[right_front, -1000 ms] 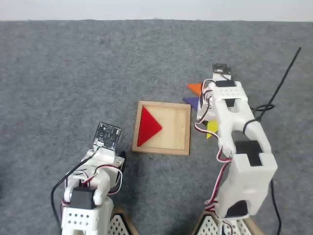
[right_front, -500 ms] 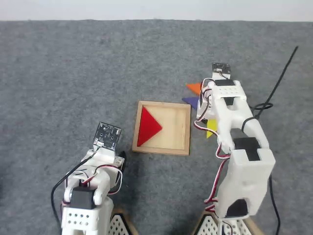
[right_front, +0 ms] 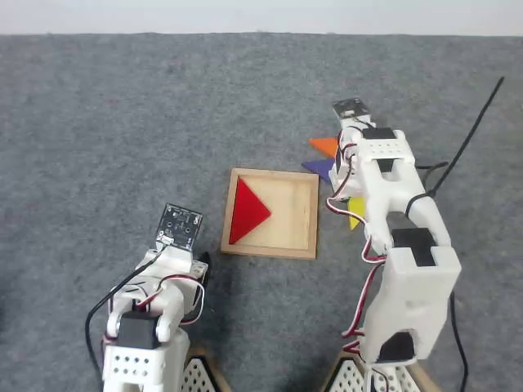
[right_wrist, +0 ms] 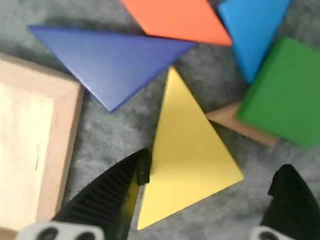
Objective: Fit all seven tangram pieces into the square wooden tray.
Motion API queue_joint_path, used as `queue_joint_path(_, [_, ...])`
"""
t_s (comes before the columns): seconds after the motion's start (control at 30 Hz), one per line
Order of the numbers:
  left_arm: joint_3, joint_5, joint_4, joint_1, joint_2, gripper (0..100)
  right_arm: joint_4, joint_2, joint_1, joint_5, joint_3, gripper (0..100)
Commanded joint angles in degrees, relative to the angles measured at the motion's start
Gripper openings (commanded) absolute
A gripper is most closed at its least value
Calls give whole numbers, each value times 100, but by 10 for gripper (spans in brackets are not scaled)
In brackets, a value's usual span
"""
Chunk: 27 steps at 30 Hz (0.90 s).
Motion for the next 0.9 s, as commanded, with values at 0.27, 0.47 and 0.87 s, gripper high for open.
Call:
queue_joint_path(0.27, [-57, 44, 18, -26, -114, 137, -92, 391, 31, 185, -422, 364])
queue_joint_path(0.47, [-57, 44, 18, -26, -114, 137, 312, 444, 13, 123, -598, 250])
queue_joint_path(0.87, [-57, 44, 18, -26, -114, 137, 1138, 321, 303, -677, -598, 159])
